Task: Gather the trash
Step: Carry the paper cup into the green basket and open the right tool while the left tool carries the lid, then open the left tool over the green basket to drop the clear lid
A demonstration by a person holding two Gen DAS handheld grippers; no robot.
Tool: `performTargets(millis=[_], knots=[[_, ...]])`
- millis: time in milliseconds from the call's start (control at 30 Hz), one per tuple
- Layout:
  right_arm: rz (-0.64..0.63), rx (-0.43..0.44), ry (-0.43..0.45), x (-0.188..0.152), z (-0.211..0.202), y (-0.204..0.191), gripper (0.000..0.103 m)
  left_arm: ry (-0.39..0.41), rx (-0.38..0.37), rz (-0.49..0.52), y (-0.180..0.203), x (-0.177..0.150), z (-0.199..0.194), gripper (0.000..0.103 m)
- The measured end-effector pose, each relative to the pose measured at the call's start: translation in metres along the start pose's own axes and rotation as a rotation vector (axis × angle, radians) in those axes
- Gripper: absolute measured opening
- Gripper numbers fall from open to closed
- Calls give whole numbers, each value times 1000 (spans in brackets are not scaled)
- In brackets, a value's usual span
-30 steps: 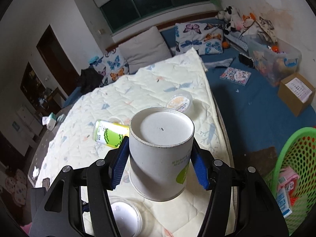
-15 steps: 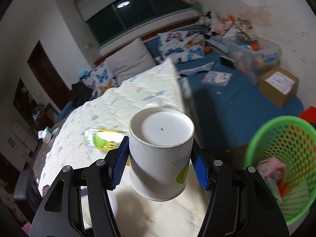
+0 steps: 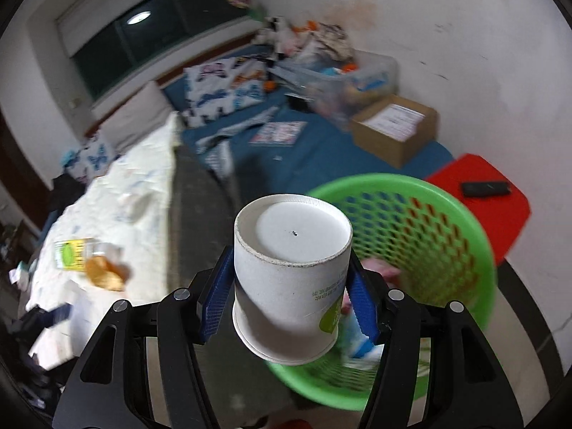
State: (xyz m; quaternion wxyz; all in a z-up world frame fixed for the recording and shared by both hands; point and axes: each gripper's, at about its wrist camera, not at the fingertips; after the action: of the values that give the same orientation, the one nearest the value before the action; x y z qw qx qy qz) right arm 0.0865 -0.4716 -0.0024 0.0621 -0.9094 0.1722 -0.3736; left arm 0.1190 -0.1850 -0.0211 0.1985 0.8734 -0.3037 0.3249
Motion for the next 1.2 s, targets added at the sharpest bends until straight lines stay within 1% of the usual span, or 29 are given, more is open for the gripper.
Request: performTargets(millis=[167, 267, 533, 667, 933, 1200], knots=[[54, -50, -16, -7, 5, 31, 64, -4, -19, 34, 18, 18, 13, 89], [76, -62, -18, -8, 6, 44, 65, -10, -32, 63, 32, 30, 23, 89], [89, -66, 7, -17, -8, 63, 68, -50, -57, 116, 63, 54, 57, 89], [87, -83, 27, -21, -18, 65, 70, -74, -70, 139, 80, 63, 79, 89], [135, -95, 70, -28, -43, 82, 70, -111, -94, 150, 99, 76, 109, 90], [156, -111, 83, -35, -56, 91, 71, -129, -140, 127, 107, 78, 120, 91]])
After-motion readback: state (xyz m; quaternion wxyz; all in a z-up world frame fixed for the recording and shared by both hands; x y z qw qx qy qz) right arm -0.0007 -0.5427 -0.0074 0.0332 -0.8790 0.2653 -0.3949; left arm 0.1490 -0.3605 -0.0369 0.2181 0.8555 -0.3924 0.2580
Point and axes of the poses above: each gripper's, at about its wrist camera, not at the fingertips, and z roughly the way its jaws point, y to its right, x to its top
